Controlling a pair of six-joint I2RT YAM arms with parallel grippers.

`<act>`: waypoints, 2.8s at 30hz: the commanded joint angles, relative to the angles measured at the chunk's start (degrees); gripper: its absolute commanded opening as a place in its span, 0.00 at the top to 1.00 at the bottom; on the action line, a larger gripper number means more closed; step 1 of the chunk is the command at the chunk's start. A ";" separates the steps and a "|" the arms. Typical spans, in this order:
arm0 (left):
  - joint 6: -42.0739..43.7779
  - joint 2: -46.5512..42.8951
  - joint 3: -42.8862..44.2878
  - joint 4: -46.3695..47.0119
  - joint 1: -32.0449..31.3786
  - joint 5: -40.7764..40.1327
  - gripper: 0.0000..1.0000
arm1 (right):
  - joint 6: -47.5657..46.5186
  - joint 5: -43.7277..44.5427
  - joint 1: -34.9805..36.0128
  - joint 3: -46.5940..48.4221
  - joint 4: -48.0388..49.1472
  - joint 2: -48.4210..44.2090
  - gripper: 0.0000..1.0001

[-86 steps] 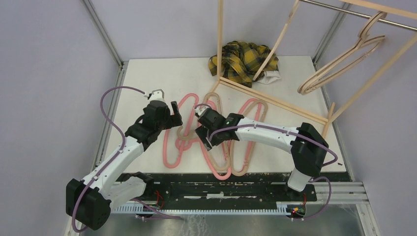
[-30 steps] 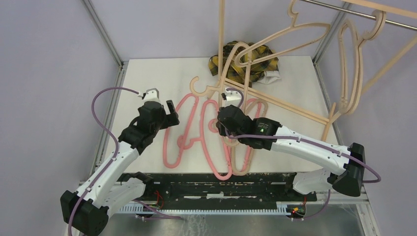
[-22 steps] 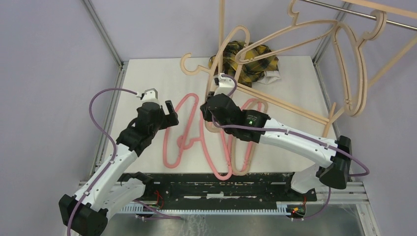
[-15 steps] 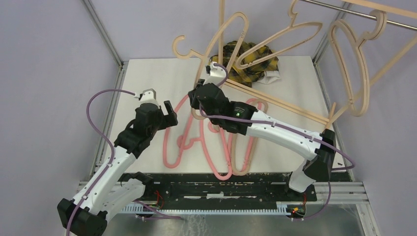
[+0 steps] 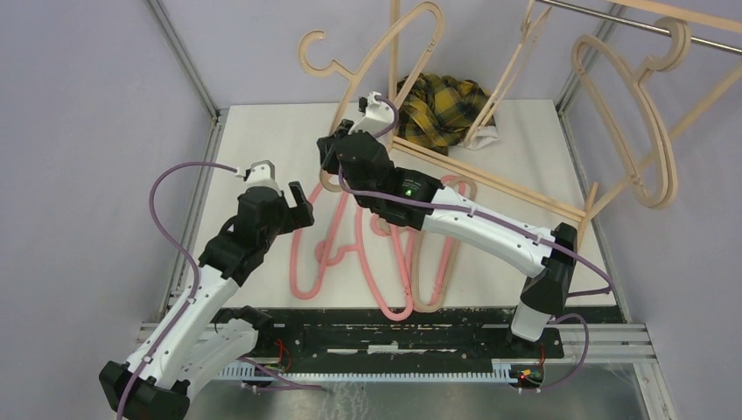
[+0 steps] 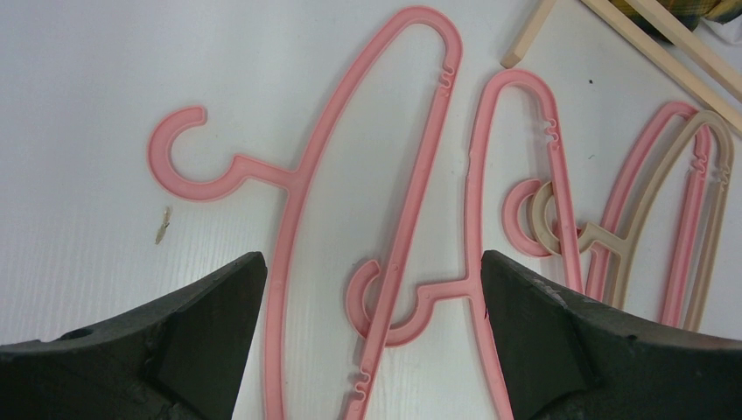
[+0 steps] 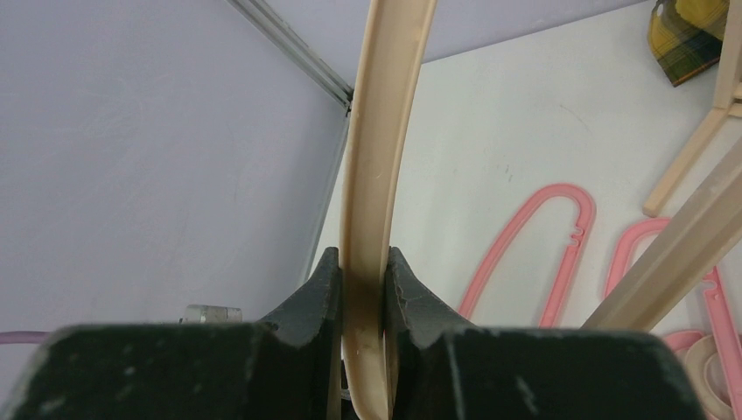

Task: Organize the hangers

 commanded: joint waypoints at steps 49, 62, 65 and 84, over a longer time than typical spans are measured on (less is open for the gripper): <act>0.65 2.88 0.29 2.29 0.20 -0.41 0.01 | 16.60 -42.22 -43.21 -9.71 14.78 -10.96 0.99; 0.11 3.04 -0.08 2.59 0.24 0.10 0.01 | 8.91 -29.99 -43.24 -14.00 4.45 -19.19 0.99; 0.08 2.96 -0.21 2.65 0.20 0.11 0.01 | 7.83 -28.15 -43.21 -14.26 2.39 -20.31 0.99; 0.17 2.91 -0.27 2.74 0.20 0.47 0.01 | 11.16 -16.85 -47.25 -21.96 -1.45 -30.14 0.99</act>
